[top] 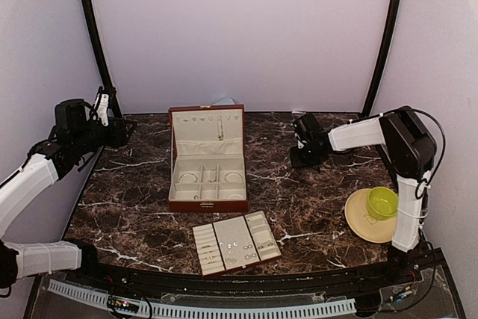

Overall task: Organize the mixed jewelry
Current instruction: Adjust the jewelry box at the center of the board, then pick up the necklace from the center of the board.

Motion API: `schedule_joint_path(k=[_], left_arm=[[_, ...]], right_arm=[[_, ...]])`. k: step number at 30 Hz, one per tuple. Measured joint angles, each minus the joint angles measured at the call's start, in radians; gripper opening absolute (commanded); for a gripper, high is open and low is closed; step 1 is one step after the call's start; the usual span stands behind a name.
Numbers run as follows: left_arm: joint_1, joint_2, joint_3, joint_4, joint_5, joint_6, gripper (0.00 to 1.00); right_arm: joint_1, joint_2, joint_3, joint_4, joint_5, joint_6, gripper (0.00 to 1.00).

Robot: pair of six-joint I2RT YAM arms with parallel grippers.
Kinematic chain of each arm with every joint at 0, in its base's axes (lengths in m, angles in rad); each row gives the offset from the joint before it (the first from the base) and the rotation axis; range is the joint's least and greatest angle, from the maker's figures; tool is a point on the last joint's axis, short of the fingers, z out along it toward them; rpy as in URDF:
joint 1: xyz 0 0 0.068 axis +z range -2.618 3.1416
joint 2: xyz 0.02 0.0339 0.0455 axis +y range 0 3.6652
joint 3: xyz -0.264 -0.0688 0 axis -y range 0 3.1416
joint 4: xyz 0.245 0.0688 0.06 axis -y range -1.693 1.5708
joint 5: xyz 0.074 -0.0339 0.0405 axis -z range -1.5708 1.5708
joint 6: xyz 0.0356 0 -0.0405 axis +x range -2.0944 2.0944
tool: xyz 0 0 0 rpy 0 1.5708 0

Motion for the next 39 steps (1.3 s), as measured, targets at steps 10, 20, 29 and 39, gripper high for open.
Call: schedule_joint_path(k=[10, 20, 29, 39], left_arm=[[-0.074, 0.0, 0.0, 0.0, 0.047, 0.055, 0.53], [-0.245, 0.014, -0.009, 0.055, 0.11, 0.06, 0.53], [-0.491, 0.135, -0.039, 0.267, 0.118, 0.039, 0.53], [-0.651, 0.613, 0.058, 0.578, 0.175, -0.017, 0.52]], right_arm=[[0.0, -0.183, -0.204, 0.142, -0.048, 0.04, 0.0], [0.0, -0.289, -0.315, 0.216, -0.117, 0.049, 0.0], [0.0, -0.451, -0.4, 0.287, -0.264, 0.033, 0.0], [0.0, -0.555, -0.478, 0.328, -0.458, -0.011, 0.0]])
